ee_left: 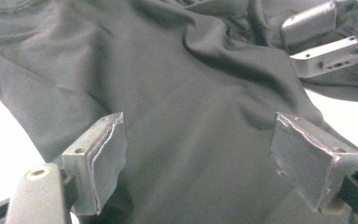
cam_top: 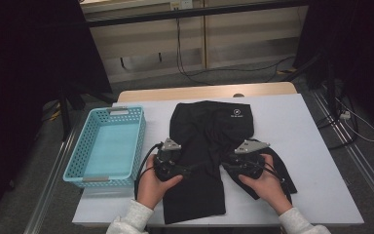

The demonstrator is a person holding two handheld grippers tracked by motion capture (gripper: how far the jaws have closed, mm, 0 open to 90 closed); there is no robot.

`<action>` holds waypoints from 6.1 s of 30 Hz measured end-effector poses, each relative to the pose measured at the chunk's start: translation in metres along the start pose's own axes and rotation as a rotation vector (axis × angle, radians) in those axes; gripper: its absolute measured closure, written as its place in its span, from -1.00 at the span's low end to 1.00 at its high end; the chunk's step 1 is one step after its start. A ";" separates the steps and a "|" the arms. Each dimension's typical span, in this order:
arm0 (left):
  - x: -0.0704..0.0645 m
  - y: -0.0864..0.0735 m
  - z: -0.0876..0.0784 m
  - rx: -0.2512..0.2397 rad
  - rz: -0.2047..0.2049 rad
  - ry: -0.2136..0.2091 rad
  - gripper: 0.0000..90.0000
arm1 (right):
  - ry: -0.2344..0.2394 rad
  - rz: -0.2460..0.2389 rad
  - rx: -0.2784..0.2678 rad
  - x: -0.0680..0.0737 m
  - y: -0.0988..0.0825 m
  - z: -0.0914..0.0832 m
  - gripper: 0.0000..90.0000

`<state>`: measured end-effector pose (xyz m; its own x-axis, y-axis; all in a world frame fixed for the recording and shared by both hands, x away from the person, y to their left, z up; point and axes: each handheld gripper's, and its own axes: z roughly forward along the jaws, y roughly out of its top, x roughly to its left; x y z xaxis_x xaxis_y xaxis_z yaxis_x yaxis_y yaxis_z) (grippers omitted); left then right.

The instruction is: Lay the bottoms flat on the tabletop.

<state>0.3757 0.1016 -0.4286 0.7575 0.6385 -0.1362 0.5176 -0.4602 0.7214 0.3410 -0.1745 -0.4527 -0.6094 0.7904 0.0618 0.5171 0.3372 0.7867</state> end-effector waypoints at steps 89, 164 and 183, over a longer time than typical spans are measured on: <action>-0.098 0.019 0.072 0.077 0.268 -0.452 0.95 | -0.147 0.235 0.097 -0.053 -0.090 -0.117 0.99; 0.003 -0.001 -0.004 -0.012 0.046 -0.051 -0.68 | -0.245 0.335 0.014 -0.153 0.029 0.046 0.72; 0.005 -0.004 0.000 0.003 0.030 -0.042 -0.68 | -0.346 0.414 0.010 -0.218 0.025 0.035 0.94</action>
<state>0.3776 0.1068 -0.4318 0.7887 0.5979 -0.1431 0.4957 -0.4807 0.7233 0.5080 -0.3208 -0.4676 -0.1208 0.9800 0.1584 0.6791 -0.0348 0.7332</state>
